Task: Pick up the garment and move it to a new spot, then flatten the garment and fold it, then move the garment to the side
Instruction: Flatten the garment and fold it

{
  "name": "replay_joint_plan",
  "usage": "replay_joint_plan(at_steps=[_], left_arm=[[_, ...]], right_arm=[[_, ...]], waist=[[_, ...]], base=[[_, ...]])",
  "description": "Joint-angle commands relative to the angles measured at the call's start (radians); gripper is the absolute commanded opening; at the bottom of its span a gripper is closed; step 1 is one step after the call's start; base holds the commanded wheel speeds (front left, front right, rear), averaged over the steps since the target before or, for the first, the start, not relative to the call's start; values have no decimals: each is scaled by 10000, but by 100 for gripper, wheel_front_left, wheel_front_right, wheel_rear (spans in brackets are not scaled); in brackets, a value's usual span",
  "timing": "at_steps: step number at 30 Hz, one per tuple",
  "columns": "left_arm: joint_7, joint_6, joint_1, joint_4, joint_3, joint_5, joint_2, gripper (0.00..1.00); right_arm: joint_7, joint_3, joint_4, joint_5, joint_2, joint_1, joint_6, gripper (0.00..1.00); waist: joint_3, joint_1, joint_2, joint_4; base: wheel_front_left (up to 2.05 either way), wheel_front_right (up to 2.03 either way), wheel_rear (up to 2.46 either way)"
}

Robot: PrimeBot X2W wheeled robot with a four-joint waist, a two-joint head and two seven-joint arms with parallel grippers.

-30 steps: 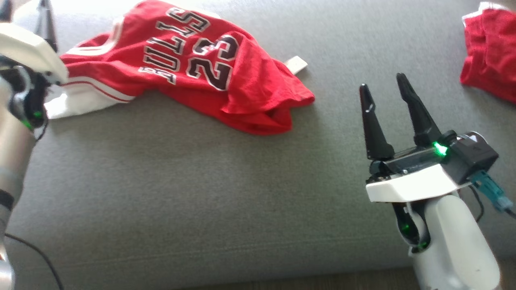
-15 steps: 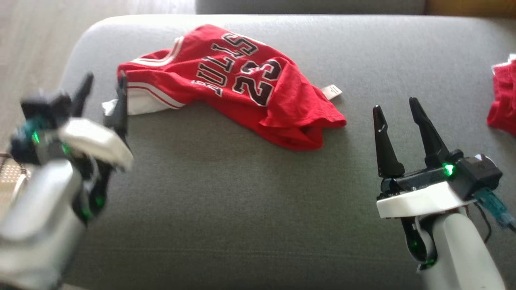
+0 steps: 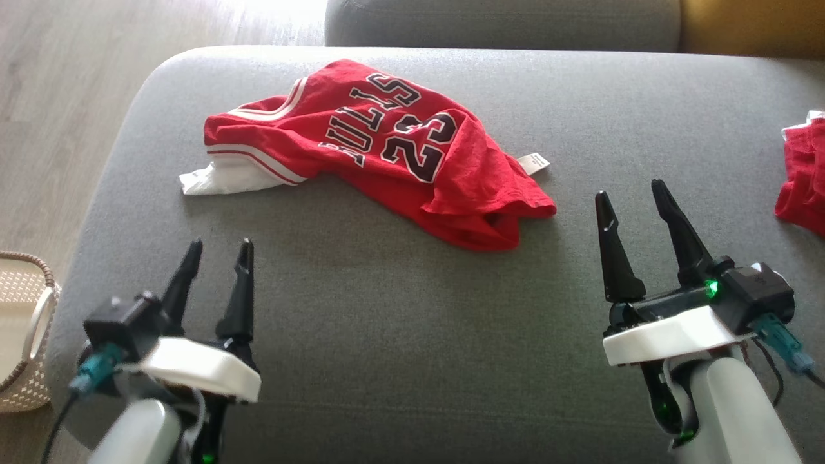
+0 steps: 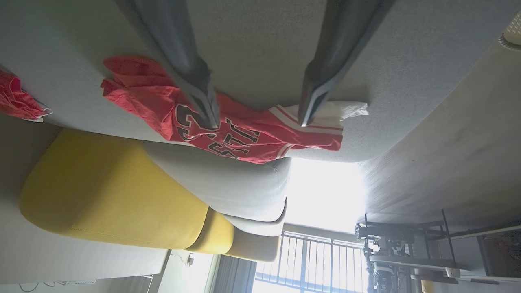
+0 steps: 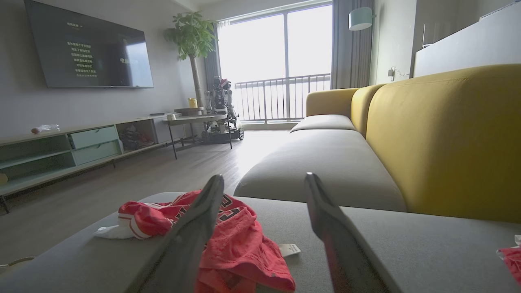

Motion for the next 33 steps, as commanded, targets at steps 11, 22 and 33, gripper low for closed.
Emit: replay_joint_plan(at_steps=[11,22,33], left_arm=[[-121,-840,17,0,1031,1004,-1057,100],[-122,-1643,-335,556,1250,1705,-1920,100],[-122,-2133,-536,1019,1598,2086,-2498,100]], right_arm=[[13,-91,727,558,55,-483,-4,100],[956,-1497,4645,1569,55,-3120,-4,100],[726,-1341,7333,3658,55,-4489,-4,100]], waist=[[311,0,-1,290],[1310,0,-1,1239],[1786,0,-1,1783]], base=[[0,0,0],[0,0,0],[0,0,0]])
